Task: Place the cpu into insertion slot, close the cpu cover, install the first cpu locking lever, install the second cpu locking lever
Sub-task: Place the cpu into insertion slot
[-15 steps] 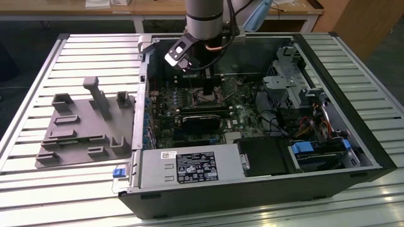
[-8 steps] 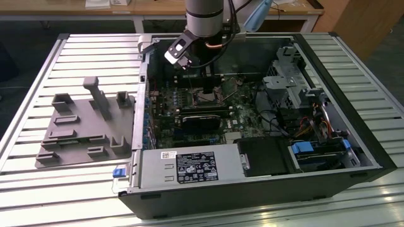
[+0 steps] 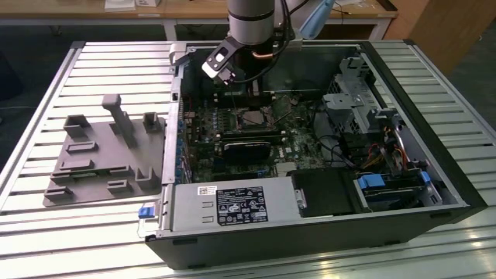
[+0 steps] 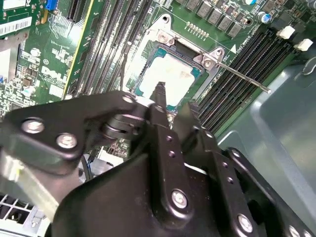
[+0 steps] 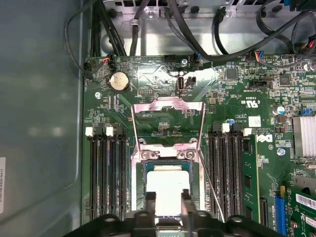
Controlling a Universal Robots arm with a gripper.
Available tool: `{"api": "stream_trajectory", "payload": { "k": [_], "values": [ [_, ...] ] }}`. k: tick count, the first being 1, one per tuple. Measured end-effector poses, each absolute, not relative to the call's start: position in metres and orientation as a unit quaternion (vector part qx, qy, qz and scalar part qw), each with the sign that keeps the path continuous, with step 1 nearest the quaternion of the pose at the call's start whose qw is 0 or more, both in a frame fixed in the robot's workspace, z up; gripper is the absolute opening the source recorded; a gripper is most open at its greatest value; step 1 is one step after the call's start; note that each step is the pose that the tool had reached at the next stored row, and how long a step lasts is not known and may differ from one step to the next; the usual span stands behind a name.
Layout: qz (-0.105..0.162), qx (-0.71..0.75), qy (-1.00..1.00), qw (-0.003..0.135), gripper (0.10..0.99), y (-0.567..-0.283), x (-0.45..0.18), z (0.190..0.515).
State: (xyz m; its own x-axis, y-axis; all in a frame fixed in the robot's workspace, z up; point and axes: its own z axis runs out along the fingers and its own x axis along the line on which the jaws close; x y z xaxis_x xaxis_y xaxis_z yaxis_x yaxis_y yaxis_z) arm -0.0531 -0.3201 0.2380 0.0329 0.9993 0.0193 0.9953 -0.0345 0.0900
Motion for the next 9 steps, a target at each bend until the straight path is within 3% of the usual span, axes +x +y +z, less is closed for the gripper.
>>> {"api": "stream_trajectory", "payload": {
  "k": [1, 4, 5, 6, 9],
  "values": [
    [0.038, 0.718, 0.694, 0.026, 0.353, -0.3201, -0.0531, 0.2382],
    [0.038, 0.718, 0.694, 0.026, 0.176, -0.3201, -0.0531, 0.2388],
    [0.038, 0.718, 0.694, 0.026, 0.176, -0.3201, -0.0531, 0.2390],
    [0.038, 0.718, 0.694, 0.026, 0.118, -0.3201, -0.0531, 0.2392],
    [0.038, 0.718, 0.694, 0.026, 0.106, -0.3201, -0.0531, 0.2398]
  ]
}}
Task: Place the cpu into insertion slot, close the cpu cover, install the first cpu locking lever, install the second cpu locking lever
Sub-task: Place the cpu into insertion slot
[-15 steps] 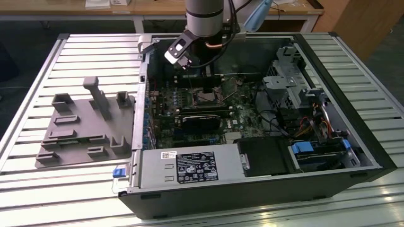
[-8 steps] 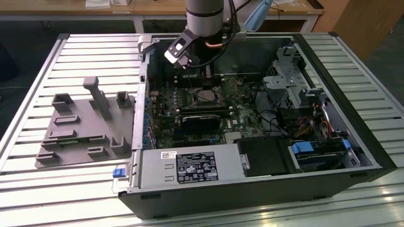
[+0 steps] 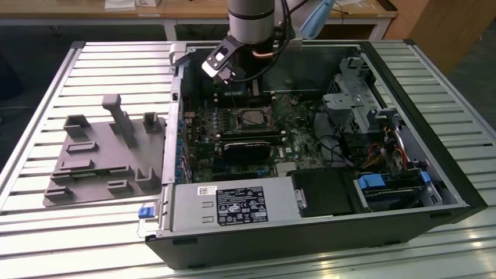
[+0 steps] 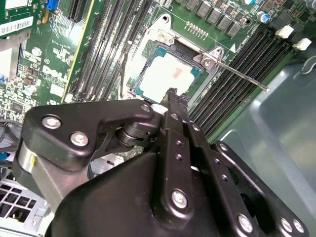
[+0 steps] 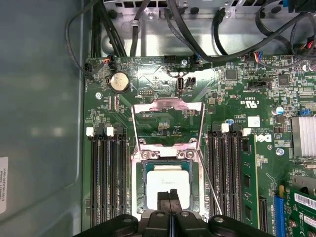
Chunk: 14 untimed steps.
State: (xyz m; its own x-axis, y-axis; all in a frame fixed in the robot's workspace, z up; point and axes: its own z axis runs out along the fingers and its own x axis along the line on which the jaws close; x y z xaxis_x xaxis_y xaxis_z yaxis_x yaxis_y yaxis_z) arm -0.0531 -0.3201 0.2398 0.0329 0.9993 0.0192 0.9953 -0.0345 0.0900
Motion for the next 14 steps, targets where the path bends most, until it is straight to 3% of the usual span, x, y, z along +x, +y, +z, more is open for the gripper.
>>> {"api": "stream_trajectory", "payload": {
  "k": [14],
  "values": [
    [0.038, 0.718, 0.694, 0.026, 0.106, -0.3200, -0.0478, 0.2481]
  ]
}}
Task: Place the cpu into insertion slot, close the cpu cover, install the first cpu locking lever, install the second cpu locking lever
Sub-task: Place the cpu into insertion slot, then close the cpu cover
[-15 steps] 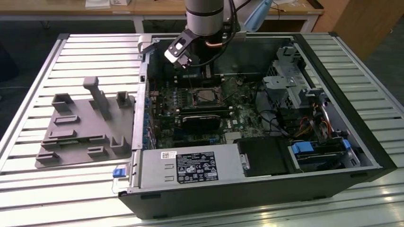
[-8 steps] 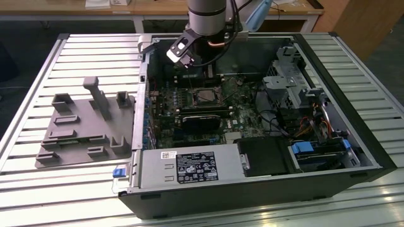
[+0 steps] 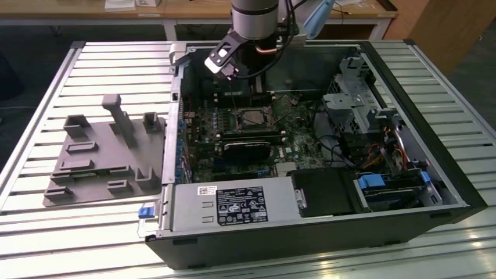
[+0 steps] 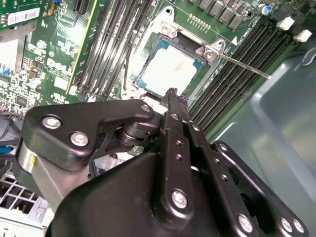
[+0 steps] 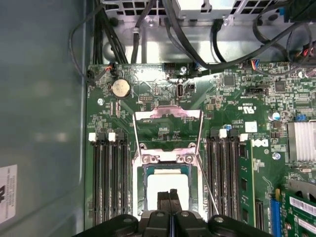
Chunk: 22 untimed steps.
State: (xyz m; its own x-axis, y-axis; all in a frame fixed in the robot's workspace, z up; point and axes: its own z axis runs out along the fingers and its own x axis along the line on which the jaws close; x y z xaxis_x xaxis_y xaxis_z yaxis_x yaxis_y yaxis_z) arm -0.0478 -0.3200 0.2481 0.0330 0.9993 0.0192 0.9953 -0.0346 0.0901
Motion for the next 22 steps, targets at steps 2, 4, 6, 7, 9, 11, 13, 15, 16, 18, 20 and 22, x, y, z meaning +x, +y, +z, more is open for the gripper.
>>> {"api": "stream_trajectory", "payload": {
  "k": [2, 4, 6, 7, 9, 11, 13, 15, 16, 18, 20, 22],
  "values": [
    [0.038, 0.718, 0.694, 0.026, 0.106, -0.320, -0.048, 0.252],
    [0.038, 0.718, 0.694, 0.026, 0.106, -0.320, -0.048, 0.255],
    [0.038, 0.718, 0.694, 0.026, 0.106, -0.320, -0.048, 0.259],
    [0.038, 0.718, 0.694, 0.026, 0.106, -0.320, -0.048, 0.260],
    [0.039, 0.718, 0.694, 0.026, 0.106, -0.320, -0.048, 0.260],
    [0.039, 0.718, 0.694, 0.026, 0.106, -0.320, -0.048, 0.260],
    [0.039, 0.718, 0.694, 0.026, 0.106, -0.320, -0.048, 0.260],
    [0.039, 0.718, 0.694, 0.026, 0.106, -0.320, -0.048, 0.260],
    [0.039, 0.718, 0.694, 0.026, 0.106, -0.320, -0.048, 0.260],
    [0.039, 0.718, 0.694, 0.026, 0.106, -0.320, -0.048, 0.260],
    [0.039, 0.718, 0.694, 0.026, 0.106, -0.320, -0.048, 0.260],
    [0.038, 0.718, 0.694, 0.026, 0.106, -0.320, -0.047, 0.260]
  ]
}}
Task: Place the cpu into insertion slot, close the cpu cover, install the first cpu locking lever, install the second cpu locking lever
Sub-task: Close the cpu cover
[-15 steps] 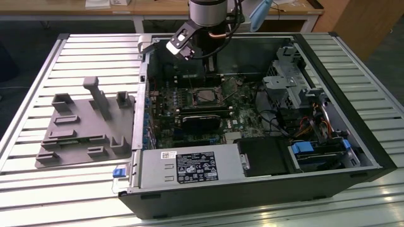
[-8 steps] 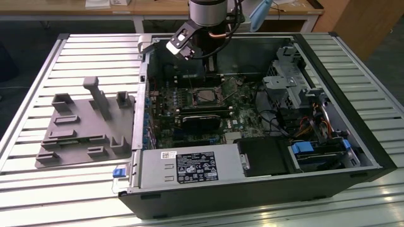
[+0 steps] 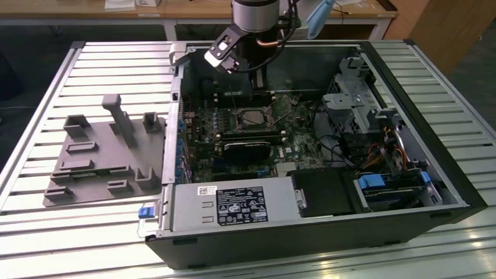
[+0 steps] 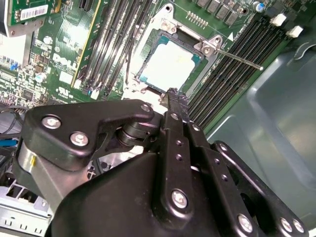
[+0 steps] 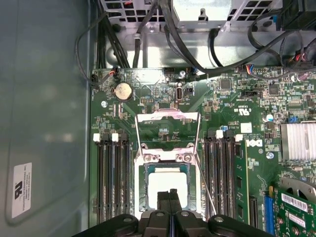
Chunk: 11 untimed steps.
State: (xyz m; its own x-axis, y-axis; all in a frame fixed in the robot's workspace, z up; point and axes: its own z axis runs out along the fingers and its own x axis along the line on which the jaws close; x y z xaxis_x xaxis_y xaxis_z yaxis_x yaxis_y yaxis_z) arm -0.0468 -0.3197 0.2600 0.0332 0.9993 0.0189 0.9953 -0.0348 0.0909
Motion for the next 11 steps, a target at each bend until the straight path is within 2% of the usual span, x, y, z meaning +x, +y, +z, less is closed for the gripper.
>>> {"api": "stream_trajectory", "payload": {
  "k": [11],
  "values": [
    [0.038, 0.718, 0.694, 0.026, 0.106, -0.320, -0.031, 0.260]
  ]
}}
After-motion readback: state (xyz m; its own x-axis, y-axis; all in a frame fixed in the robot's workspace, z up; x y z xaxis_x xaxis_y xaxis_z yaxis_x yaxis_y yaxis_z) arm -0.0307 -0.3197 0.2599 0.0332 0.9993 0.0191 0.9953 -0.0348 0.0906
